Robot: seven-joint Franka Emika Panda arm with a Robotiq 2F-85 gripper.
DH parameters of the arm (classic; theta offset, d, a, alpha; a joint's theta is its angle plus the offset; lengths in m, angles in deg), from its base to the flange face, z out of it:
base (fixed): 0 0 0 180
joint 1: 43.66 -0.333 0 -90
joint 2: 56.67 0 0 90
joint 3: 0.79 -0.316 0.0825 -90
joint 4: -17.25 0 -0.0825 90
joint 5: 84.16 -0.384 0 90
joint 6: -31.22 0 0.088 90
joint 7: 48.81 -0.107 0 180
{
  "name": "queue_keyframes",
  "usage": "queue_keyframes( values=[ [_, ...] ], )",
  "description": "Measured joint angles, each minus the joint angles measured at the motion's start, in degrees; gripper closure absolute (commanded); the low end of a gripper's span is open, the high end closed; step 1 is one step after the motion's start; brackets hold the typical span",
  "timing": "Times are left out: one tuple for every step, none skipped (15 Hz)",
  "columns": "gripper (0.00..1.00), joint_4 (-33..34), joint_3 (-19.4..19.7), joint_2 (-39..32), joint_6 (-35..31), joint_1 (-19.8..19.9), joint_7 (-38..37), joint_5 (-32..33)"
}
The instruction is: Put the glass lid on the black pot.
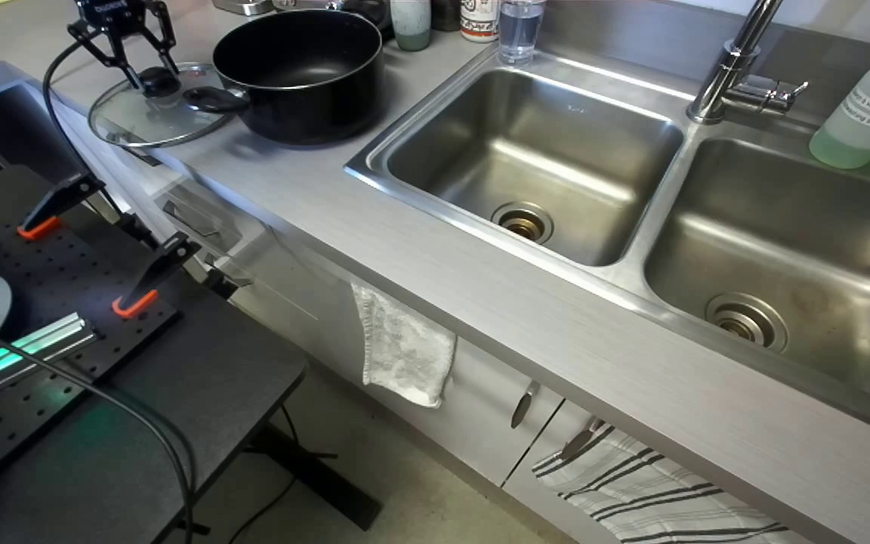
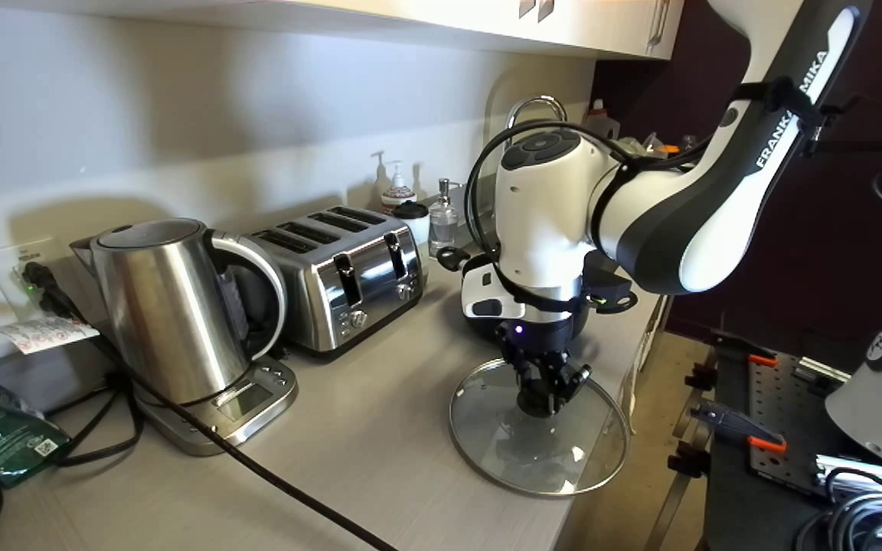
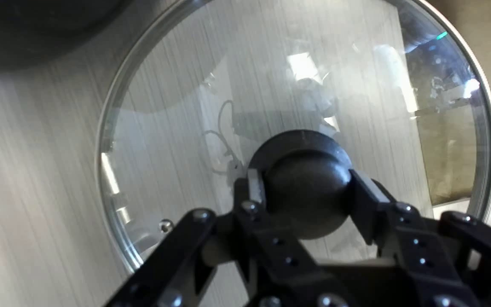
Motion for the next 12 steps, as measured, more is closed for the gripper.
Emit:
queue_keyframes(
  values=[
    [0.75, 0.0, -0.1, 0.0, 0.0, 0.0, 0.1, 0.0],
    [0.75, 0.0, -0.3, 0.0, -0.1, 0.1, 0.2, -0.1],
    [0.75, -0.1, -0.7, 0.0, -0.2, 0.1, 0.3, -0.3],
    [0.75, -0.3, -1.3, 0.1, -0.3, 0.2, 0.4, -0.7],
    [0.75, -0.6, -2.0, 0.4, -0.3, 0.3, 0.5, -1.2],
    [0.75, -0.8, -2.8, 0.9, -0.3, 0.3, 0.7, -1.9],
    [0.75, -1.2, -3.8, 1.8, -0.3, 0.3, 1.1, -3.1],
    [0.75, -1.7, -4.7, 3.0, -0.3, 0.3, 1.6, -4.4],
    [0.75, -2.3, -5.7, 4.5, -0.2, 0.3, 2.2, -5.9],
    [0.75, -2.9, -6.6, 6.2, -0.1, 0.3, 2.7, -7.4],
    [0.75, -3.4, -7.4, 8.0, 0.0, 0.3, 3.2, -8.8],
    [0.75, -3.9, -8.0, 9.7, 0.3, 0.2, 3.7, -10.1]
  ],
)
